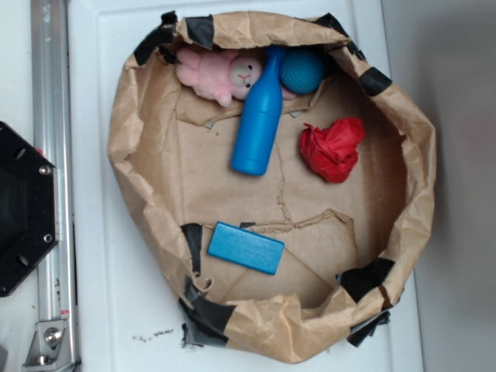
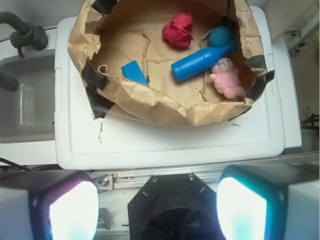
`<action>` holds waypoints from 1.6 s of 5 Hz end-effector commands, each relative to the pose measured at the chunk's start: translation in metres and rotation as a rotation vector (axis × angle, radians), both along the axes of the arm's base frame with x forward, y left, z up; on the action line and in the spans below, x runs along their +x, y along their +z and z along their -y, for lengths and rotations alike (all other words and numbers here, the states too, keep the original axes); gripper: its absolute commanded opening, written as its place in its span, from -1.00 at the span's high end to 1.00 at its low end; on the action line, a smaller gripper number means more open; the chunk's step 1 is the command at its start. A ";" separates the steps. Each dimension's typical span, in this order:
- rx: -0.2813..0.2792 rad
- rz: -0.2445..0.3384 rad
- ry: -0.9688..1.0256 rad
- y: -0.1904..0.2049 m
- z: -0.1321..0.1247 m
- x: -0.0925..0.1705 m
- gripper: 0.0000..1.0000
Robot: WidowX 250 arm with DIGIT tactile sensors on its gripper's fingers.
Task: Grab the blue block.
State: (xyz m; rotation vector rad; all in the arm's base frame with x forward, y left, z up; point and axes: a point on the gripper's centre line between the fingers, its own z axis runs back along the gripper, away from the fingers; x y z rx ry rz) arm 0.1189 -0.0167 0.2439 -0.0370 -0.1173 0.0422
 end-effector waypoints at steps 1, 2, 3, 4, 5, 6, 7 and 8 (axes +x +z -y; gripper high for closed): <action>0.000 0.000 0.000 0.000 0.000 0.000 -1.00; 0.057 0.094 0.013 -0.037 -0.004 0.050 -1.00; 0.010 0.045 0.028 -0.075 -0.006 0.098 -1.00; 0.007 0.005 0.023 -0.109 -0.012 0.147 -1.00; 0.009 -0.068 -0.006 -0.139 -0.010 0.157 -1.00; -0.026 -0.122 -0.039 -0.163 0.001 0.145 -1.00; -0.014 -0.144 -0.087 -0.179 0.022 0.129 -1.00; 0.016 -0.141 -0.107 -0.201 0.040 0.123 -1.00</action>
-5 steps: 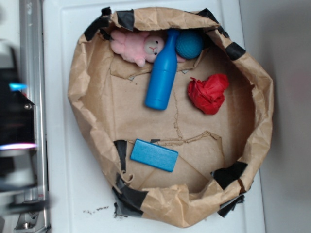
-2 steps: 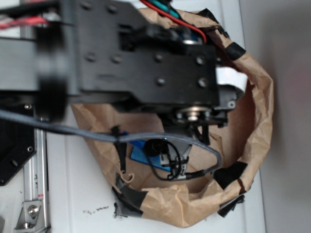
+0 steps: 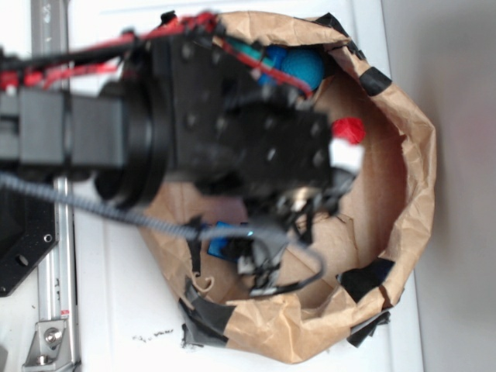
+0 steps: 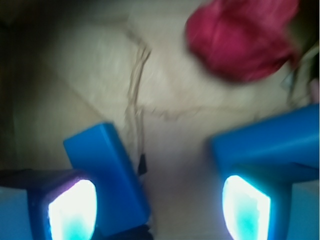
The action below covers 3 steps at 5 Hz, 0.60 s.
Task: Grab the blue block.
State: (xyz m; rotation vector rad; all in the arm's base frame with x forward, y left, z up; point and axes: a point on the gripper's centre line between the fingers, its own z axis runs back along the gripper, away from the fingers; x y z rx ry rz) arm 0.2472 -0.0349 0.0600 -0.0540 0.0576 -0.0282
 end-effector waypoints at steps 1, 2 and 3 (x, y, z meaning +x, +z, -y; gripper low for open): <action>0.005 0.011 -0.095 -0.049 0.033 -0.005 -1.00; 0.093 -0.029 -0.061 -0.074 0.029 -0.010 -0.70; 0.152 0.020 0.005 -0.054 0.004 -0.001 1.00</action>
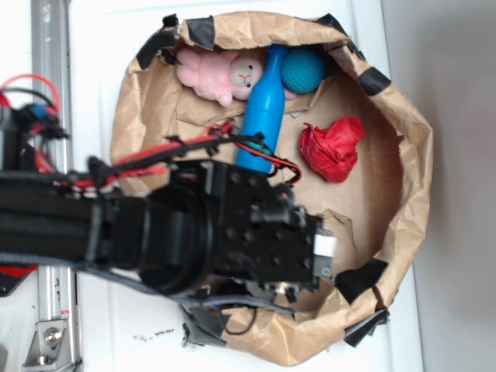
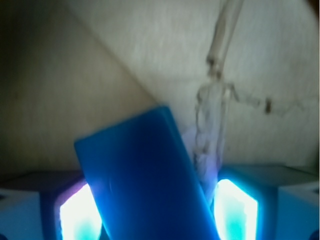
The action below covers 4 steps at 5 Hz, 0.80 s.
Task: Grab the blue block.
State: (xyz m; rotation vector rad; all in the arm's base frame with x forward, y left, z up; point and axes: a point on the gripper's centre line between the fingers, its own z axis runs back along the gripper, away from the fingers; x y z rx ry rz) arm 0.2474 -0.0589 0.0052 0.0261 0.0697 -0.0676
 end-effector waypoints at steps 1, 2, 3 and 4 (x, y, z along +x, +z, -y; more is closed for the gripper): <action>-0.009 0.200 0.039 0.049 -0.060 0.016 1.00; -0.137 0.269 0.038 0.094 -0.076 0.017 1.00; -0.158 0.239 0.061 0.142 -0.064 0.020 1.00; -0.168 0.226 0.055 0.147 -0.045 0.016 1.00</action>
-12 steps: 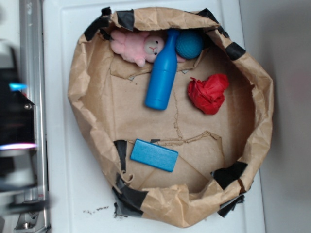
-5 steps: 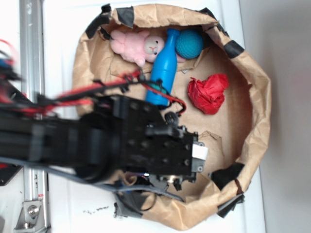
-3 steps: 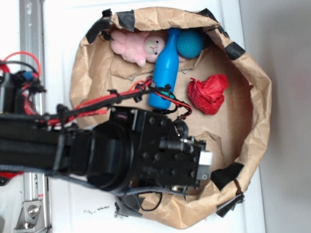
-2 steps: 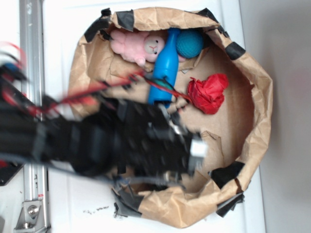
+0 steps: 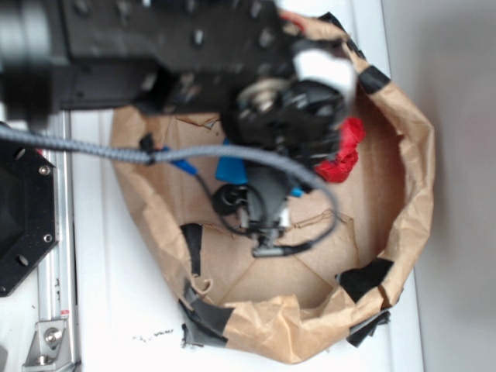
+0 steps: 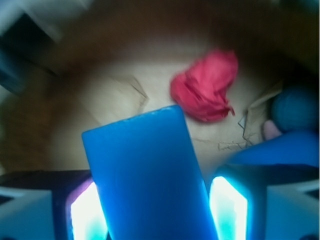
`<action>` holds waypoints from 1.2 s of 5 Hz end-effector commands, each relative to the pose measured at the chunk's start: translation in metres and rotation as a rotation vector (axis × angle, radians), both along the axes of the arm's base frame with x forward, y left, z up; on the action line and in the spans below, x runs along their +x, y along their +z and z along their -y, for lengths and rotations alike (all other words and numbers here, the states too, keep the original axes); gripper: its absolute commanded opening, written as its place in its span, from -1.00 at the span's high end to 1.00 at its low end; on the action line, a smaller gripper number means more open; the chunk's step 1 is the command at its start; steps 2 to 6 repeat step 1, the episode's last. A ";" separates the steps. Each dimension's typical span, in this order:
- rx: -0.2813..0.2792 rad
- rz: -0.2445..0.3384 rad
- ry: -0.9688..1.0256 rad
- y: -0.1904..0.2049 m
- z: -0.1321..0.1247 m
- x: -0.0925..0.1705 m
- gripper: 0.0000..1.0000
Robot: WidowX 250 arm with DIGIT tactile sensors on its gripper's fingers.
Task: Grab the blue block.
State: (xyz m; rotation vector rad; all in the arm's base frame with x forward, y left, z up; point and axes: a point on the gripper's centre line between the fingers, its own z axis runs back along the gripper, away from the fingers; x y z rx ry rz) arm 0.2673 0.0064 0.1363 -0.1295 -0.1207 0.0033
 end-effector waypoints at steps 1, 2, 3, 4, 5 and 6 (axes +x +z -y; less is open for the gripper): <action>0.041 0.034 -0.007 0.013 0.034 -0.007 1.00; 0.041 0.034 -0.007 0.013 0.034 -0.007 1.00; 0.041 0.034 -0.007 0.013 0.034 -0.007 1.00; 0.041 0.034 -0.007 0.013 0.034 -0.007 1.00; 0.041 0.034 -0.007 0.013 0.034 -0.007 1.00; 0.041 0.034 -0.007 0.013 0.034 -0.007 1.00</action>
